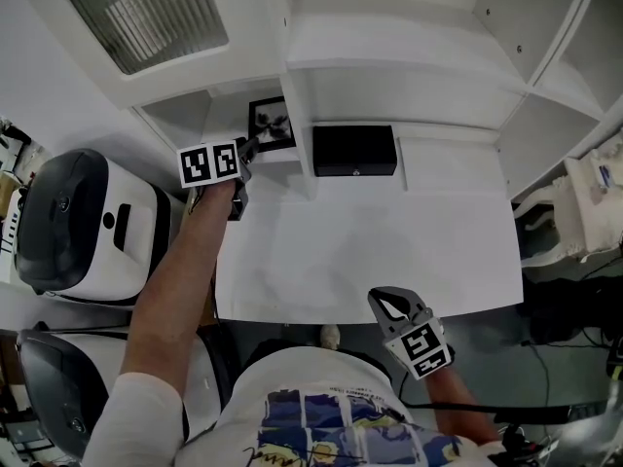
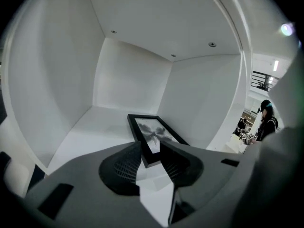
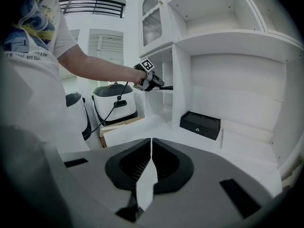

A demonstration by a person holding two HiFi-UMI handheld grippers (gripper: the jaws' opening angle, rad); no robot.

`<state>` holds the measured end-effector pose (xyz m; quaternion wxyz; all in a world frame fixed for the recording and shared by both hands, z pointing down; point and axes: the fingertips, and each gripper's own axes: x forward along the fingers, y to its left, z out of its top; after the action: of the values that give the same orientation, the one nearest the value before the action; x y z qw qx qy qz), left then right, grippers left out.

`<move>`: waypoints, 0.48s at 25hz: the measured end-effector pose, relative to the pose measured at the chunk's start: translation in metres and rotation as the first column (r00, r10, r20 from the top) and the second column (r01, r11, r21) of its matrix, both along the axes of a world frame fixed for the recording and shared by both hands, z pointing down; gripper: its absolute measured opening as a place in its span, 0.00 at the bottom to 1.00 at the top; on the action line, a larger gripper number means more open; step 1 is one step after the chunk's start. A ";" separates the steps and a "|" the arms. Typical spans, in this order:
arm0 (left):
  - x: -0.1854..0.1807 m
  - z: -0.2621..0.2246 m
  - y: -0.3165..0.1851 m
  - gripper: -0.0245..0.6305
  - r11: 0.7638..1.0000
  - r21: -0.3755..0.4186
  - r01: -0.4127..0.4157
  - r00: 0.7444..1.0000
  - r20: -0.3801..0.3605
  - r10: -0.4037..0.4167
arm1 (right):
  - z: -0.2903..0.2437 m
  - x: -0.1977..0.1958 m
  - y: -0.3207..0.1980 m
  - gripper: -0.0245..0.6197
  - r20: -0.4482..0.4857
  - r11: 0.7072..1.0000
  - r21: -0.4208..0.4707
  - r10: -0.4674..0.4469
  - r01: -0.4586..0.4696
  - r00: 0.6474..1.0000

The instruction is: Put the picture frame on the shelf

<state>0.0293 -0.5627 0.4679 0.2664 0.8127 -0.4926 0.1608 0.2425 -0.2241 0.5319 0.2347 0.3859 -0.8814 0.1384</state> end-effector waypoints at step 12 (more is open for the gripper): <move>-0.011 -0.037 0.060 0.18 0.990 0.119 -0.080 0.997 -0.015 0.082 | -0.009 -0.028 0.004 0.09 -0.018 0.999 0.025 -0.020 0.020 1.000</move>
<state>0.0186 -0.5028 0.4311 0.2158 0.8479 -0.4653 0.1339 0.2140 -0.2202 0.5228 0.2391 0.3812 -0.8847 0.1217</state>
